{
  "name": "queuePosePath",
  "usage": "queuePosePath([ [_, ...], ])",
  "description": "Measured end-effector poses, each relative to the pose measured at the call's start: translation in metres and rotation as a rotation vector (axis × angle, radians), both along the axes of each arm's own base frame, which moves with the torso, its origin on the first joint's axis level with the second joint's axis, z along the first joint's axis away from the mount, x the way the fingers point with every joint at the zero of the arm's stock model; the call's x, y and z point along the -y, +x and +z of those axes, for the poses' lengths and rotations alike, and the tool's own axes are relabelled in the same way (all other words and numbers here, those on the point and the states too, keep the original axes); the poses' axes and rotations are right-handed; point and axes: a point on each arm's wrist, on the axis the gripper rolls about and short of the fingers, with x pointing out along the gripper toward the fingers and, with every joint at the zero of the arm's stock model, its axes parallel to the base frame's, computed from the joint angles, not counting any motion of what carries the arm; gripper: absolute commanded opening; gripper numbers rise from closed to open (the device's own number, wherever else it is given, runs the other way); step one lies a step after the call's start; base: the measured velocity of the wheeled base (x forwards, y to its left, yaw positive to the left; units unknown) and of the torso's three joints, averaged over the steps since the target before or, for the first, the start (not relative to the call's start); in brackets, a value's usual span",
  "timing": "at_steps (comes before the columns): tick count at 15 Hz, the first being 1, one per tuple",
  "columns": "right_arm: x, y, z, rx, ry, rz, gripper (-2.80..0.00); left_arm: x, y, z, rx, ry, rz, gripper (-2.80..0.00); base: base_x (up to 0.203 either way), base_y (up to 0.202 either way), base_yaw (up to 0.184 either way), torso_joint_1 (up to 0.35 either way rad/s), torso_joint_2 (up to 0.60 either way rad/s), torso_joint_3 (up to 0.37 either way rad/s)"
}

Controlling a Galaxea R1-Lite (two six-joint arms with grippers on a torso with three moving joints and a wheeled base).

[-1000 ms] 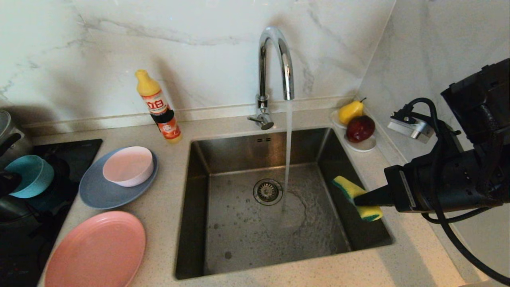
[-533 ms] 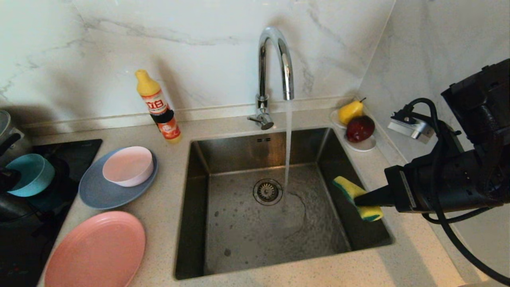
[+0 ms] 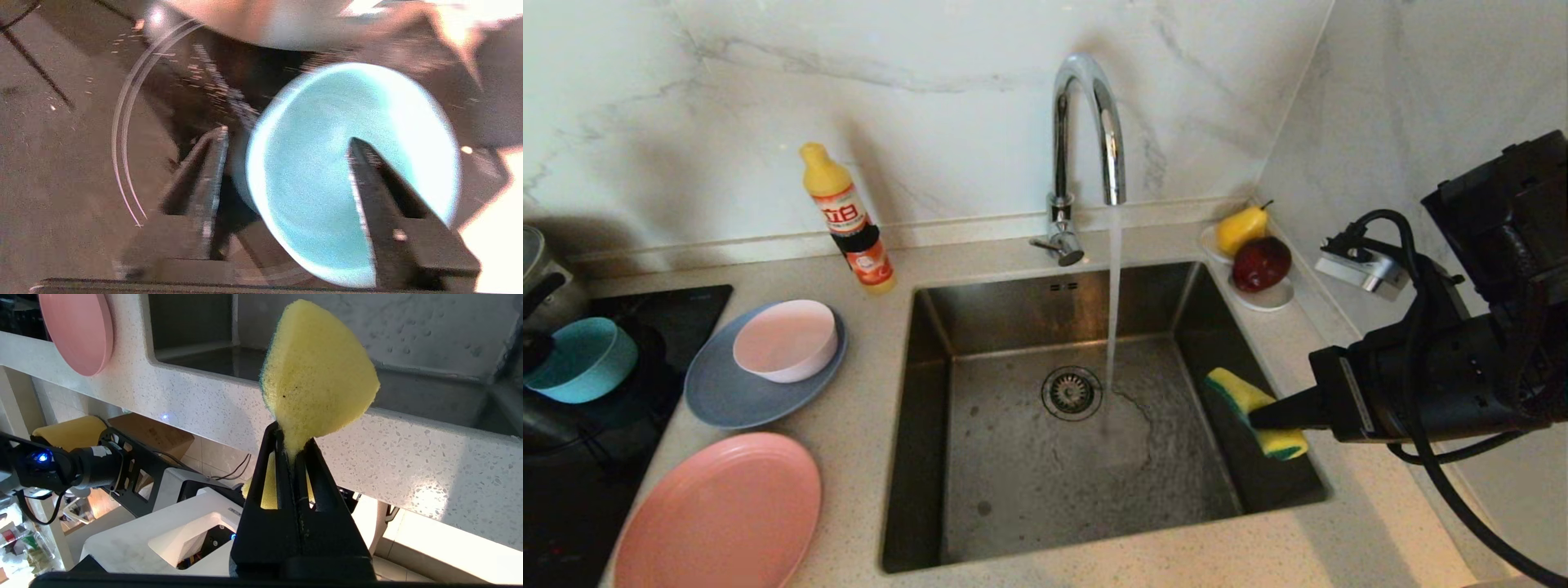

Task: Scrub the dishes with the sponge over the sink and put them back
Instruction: Place the bowl on the table, then wash the bowl

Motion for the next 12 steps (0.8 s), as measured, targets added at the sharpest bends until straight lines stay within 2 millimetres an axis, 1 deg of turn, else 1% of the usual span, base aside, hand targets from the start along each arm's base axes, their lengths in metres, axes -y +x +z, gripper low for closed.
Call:
queuePosePath([
  [1, 0.0, 0.001, -0.001, -0.002, -0.001, -0.001, -2.8, 0.006, -0.006, 0.012, 0.02, 0.004, -0.024, 0.0, 0.0, 0.0, 0.0, 0.0, 0.0, 0.0],
  [2, -0.001, 0.002, -0.002, -0.007, -0.004, -0.003, -2.8, 0.015, -0.014, 0.025, 0.028, -0.002, -0.053, -2.8, 0.0, 0.0, 0.0, 0.0, 0.0, 0.0],
  [5, -0.003, 0.007, -0.004, -0.016, -0.006, -0.004, -2.8, 0.042, -0.038, 0.053, -0.021, -0.006, -0.117, -2.8, 0.0, 0.0, 0.0, 0.0, 0.0, 0.0],
  [7, -0.005, 0.008, -0.006, -0.023, -0.01, -0.004, -2.8, 0.06, -0.056, 0.075, -0.016, 0.042, -0.158, -2.8, 0.0, 0.0, 0.0, 0.0, 0.0, 0.0],
  [9, -0.004, 0.007, -0.008, -0.03, -0.013, -0.005, -2.8, 0.083, -0.08, 0.096, 0.002, 0.108, -0.245, -2.8, 0.0, 0.0, 0.0, 0.0, 0.0, 0.0],
  [11, -0.002, 0.004, -0.006, -0.025, -0.011, -0.004, -2.8, 0.112, -0.105, 0.107, -0.023, 0.152, -0.39, -2.8, 0.0, 0.0, 0.0, 0.0, 0.0, 0.0],
  [12, -0.001, 0.002, -0.005, -0.018, -0.008, -0.003, -2.8, 0.126, -0.116, 0.107, -0.067, 0.166, -0.484, -2.8, 0.0, 0.0, 0.0, 0.0, 0.0, 0.0],
])
